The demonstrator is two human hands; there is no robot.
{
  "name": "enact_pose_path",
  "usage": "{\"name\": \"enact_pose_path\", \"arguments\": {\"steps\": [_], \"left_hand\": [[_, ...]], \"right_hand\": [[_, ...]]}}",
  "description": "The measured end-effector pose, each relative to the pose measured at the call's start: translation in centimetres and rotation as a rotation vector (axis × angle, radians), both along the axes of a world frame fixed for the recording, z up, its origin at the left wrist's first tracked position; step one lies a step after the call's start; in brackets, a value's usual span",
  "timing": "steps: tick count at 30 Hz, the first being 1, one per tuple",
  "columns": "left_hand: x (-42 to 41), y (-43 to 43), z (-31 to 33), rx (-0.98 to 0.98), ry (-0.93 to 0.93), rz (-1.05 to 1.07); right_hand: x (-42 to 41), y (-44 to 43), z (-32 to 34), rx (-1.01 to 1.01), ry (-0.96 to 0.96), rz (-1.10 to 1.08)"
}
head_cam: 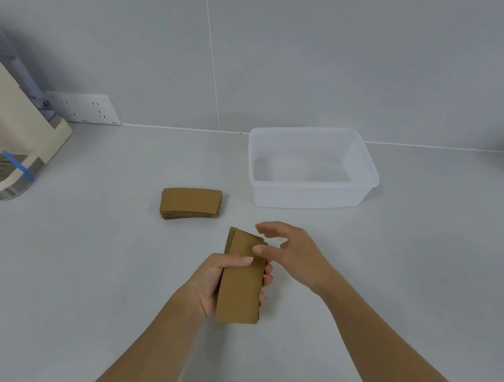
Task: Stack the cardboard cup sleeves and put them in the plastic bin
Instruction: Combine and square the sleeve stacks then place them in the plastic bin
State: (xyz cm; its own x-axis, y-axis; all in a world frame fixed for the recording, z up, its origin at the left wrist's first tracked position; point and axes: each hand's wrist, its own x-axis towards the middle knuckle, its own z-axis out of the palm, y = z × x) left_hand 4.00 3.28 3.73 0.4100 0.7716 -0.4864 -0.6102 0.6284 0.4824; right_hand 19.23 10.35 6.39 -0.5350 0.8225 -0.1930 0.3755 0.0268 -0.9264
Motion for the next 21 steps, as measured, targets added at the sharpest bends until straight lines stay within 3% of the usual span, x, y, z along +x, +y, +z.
{"name": "enact_pose_path", "arguments": {"steps": [9, 21], "left_hand": [[0.7, -0.9, 0.5, -0.018, 0.063, -0.079], [1.2, -1.9, 1.3, 0.126, -0.100, 0.255]], "right_hand": [[0.6, 0.4, 0.7, -0.157, 0.133, 0.108], [1.8, 1.4, 0.8, -0.170, 0.303, -0.084]]}}
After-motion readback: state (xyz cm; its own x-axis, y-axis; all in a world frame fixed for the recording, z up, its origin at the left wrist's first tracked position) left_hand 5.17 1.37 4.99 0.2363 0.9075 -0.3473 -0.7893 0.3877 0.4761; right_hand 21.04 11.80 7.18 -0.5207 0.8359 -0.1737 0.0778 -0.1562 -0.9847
